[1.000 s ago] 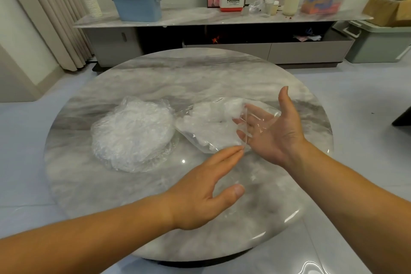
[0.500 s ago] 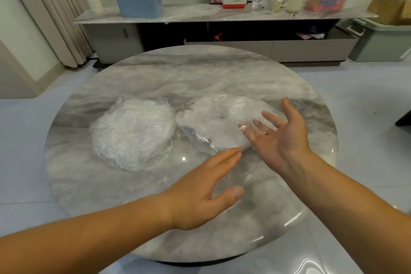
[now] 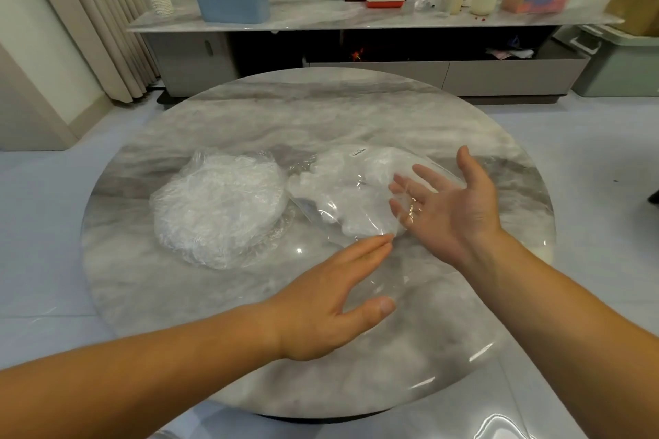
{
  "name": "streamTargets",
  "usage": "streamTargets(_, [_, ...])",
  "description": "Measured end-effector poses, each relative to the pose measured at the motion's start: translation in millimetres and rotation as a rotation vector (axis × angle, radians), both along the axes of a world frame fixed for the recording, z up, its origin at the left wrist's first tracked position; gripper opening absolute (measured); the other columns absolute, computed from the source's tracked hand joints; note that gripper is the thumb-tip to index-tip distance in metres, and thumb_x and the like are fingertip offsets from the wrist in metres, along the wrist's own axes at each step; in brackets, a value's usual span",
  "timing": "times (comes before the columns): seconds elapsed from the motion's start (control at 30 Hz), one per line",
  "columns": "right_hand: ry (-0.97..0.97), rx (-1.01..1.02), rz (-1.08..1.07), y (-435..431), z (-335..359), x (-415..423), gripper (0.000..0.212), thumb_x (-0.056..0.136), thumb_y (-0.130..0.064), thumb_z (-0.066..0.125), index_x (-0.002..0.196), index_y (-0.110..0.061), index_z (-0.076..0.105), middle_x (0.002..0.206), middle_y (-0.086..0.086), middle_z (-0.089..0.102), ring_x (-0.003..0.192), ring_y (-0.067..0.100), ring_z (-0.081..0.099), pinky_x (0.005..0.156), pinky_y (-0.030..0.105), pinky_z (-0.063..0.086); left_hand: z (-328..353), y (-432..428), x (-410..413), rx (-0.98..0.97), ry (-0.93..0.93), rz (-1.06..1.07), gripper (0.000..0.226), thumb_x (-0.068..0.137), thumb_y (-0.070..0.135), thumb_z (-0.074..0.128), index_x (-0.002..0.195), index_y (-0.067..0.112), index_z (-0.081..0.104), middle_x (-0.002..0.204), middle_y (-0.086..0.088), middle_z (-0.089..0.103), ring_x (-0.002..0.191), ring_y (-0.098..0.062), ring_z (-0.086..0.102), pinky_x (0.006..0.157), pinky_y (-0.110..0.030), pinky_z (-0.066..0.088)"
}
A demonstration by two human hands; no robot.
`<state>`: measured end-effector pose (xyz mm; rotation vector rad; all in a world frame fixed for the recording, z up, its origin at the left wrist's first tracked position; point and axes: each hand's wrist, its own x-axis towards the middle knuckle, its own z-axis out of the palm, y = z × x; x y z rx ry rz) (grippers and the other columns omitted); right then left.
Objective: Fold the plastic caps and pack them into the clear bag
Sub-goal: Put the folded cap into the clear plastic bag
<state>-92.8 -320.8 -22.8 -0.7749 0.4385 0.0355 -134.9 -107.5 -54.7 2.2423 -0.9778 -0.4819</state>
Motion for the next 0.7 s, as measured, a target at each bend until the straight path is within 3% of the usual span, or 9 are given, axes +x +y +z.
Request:
streamTargets(0.23, [0.081,-0.102,-0.076,-12.4,6.0,-34.8,0.060,0.095,-0.054,0.061,0.132,-0.006,0.055,0.133,0.018,0.059,0.123,0.035,0.059,0.093,0.060,0.055,-1.8,0.4,2.4,0.041,0.005,-0.032,0.076,0.098,0.064,0.036,0.160,0.033,0.006,0.164,0.028,-0.005,0.145,0.016,-0.007,0.117,-0.010,0.002])
streamTargets(0.33, [0.104,-0.203,-0.088,-18.0,9.6,-50.7,0.059,0.096,-0.052,0.061,0.131,-0.006,0.055,0.129,0.016,0.063,0.122,0.032,0.061,0.091,0.057,0.057,-3.5,-1.5,3.6,0.064,-0.005,-0.040,0.080,0.094,0.072,0.032,0.160,0.036,0.005,0.163,0.030,-0.007,0.145,0.016,-0.007,0.119,-0.014,0.003])
streamTargets(0.43, [0.126,-0.432,-0.099,-15.7,14.7,-62.1,0.043,0.097,-0.046,0.062,0.115,-0.007,0.062,0.114,0.014,0.070,0.110,0.029,0.068,0.084,0.046,0.060,-5.8,-4.0,7.1,0.076,0.000,-0.025,0.080,0.093,0.072,0.031,0.160,0.034,0.008,0.163,0.029,-0.006,0.145,0.015,-0.007,0.119,-0.014,0.003])
streamTargets(0.57, [0.033,-0.695,-0.054,-1.5,19.8,-70.1,0.030,0.098,-0.037,0.062,0.101,-0.008,0.067,0.098,0.011,0.074,0.100,0.029,0.072,0.079,0.039,0.060,-9.7,-4.5,14.6,0.060,0.020,0.042,0.081,0.093,0.075,0.034,0.159,0.031,0.021,0.164,0.027,-0.002,0.148,0.011,-0.003,0.124,-0.024,0.009])
streamTargets(0.7, [-0.127,-0.857,0.043,18.0,23.5,-72.3,0.023,0.099,-0.032,0.061,0.096,-0.012,0.071,0.096,0.004,0.077,0.097,0.021,0.072,0.083,0.040,0.060,0.9,4.8,13.0,-0.072,0.050,0.130,0.055,0.094,0.065,0.037,0.140,0.038,0.048,0.161,0.026,0.015,0.146,0.008,0.012,0.118,-0.021,0.019])
